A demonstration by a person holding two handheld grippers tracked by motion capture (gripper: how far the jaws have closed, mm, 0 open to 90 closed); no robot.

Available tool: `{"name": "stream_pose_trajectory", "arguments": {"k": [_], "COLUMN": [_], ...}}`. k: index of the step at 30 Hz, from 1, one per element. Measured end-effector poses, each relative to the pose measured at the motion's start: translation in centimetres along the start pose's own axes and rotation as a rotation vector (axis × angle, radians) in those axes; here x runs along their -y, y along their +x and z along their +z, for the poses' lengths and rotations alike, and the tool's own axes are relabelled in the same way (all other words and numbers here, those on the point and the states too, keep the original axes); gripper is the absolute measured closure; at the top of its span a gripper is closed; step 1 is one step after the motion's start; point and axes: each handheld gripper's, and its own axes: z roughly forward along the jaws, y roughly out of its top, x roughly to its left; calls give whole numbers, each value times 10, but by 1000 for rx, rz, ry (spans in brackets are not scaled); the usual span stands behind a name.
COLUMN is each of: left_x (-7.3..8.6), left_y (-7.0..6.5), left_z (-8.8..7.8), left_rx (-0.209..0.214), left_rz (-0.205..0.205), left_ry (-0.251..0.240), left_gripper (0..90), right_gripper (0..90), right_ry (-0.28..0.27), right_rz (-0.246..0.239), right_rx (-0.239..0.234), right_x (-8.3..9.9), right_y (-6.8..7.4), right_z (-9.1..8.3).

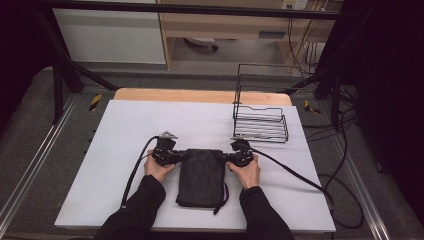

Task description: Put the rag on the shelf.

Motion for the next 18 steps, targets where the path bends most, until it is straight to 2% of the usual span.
{"name": "stream_pose_trajectory", "arguments": {"k": [8,11,12,15,18], "left_x": [-6,-8,-9,-11,-13], "left_y": [-9,-14,-16,-20,-24], "left_z": [-25,-33,-35,-42,-52], "left_rx": [27,22,34,27,36], "left_rz": [17,30,25,49,53], "left_ry": [-77,-90,-95,-108,-138], "left_gripper": [798,798,798,798,798], "right_gripper": [788,789,789,790,790], "right_ry": [-78,-107,-114,-135,-162], "right_rz": [-19,-52,-64,-96,-120], "right_rx": [-37,-41,-41,-33,-32], "right_x": [-3,-3,-4,-5,-5], "right_y": [9,17,19,27,33], "right_z": [-20,-29,-31,-39,-45]}}
